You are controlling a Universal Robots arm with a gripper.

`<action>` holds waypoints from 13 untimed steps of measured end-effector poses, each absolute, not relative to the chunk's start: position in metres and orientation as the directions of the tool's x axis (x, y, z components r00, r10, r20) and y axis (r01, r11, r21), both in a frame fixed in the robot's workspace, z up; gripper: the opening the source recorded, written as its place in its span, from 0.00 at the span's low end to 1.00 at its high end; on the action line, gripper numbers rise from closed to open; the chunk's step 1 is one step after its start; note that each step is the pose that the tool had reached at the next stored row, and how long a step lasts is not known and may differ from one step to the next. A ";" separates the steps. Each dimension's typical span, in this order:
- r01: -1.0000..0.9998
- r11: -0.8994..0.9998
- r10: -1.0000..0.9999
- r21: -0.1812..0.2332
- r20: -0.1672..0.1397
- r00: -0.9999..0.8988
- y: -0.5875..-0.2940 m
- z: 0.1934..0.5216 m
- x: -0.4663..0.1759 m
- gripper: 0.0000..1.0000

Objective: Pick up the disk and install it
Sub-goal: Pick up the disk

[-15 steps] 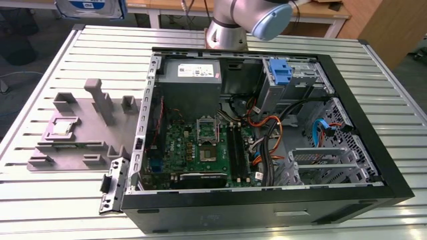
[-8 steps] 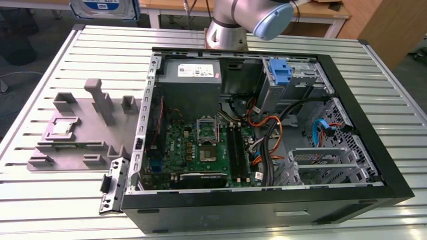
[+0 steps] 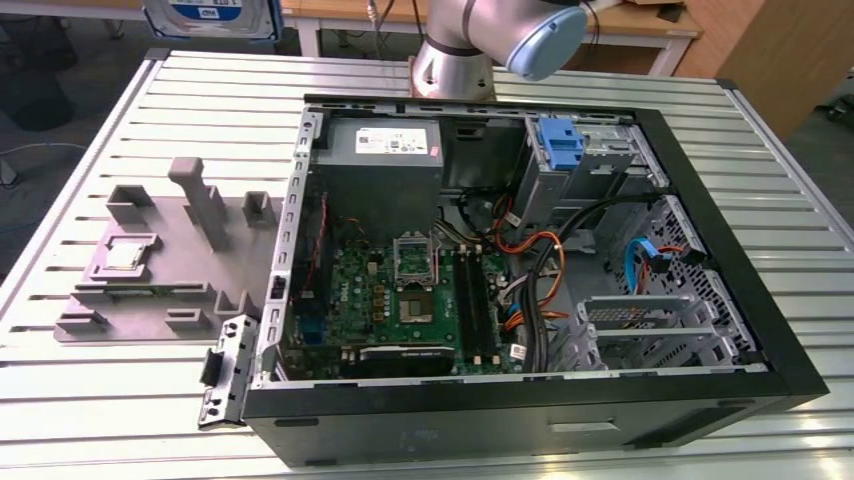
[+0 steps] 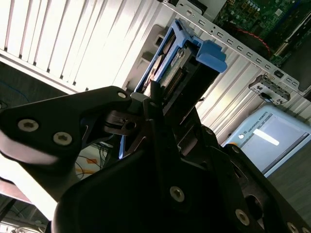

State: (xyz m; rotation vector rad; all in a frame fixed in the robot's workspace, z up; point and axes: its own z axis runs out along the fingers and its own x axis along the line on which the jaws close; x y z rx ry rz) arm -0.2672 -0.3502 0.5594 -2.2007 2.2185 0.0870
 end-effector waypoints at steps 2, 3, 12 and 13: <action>-1.000 0.007 -0.999 0.029 -0.050 -0.009 -0.350 0.559 -0.266 0.35; -1.000 0.007 -0.999 0.029 -0.050 -0.009 -0.350 0.559 -0.264 0.35; -1.000 0.007 -0.999 0.028 -0.050 -0.009 -0.350 0.559 -0.253 0.35; -1.000 0.007 -0.999 0.028 -0.050 -0.009 -0.350 0.559 -0.253 0.35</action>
